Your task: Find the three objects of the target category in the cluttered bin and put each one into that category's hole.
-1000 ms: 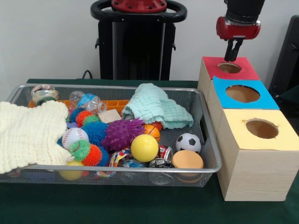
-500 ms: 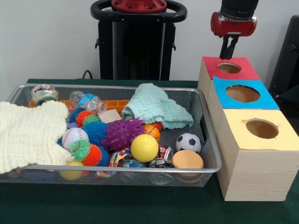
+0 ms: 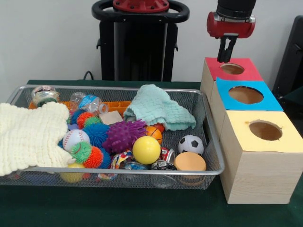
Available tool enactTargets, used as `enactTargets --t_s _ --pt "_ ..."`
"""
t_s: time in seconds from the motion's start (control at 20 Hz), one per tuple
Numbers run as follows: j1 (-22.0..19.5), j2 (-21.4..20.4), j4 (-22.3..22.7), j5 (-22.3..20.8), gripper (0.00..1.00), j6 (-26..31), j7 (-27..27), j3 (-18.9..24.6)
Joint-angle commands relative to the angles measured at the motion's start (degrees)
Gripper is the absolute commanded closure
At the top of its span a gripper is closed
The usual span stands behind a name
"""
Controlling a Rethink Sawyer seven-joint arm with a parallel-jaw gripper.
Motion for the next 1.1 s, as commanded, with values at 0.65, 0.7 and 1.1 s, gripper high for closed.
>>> enactTargets --t_s 0.65,0.7,1.1 --pt "-7.2 2.5 -6.8 -3.2 1.00 6.2 -1.0 5.7" --pt "-7.5 2.6 -6.8 -3.3 1.00 6.0 -1.1 5.8" --pt "-9.7 5.0 -8.6 -4.6 1.00 5.8 -2.0 6.7"
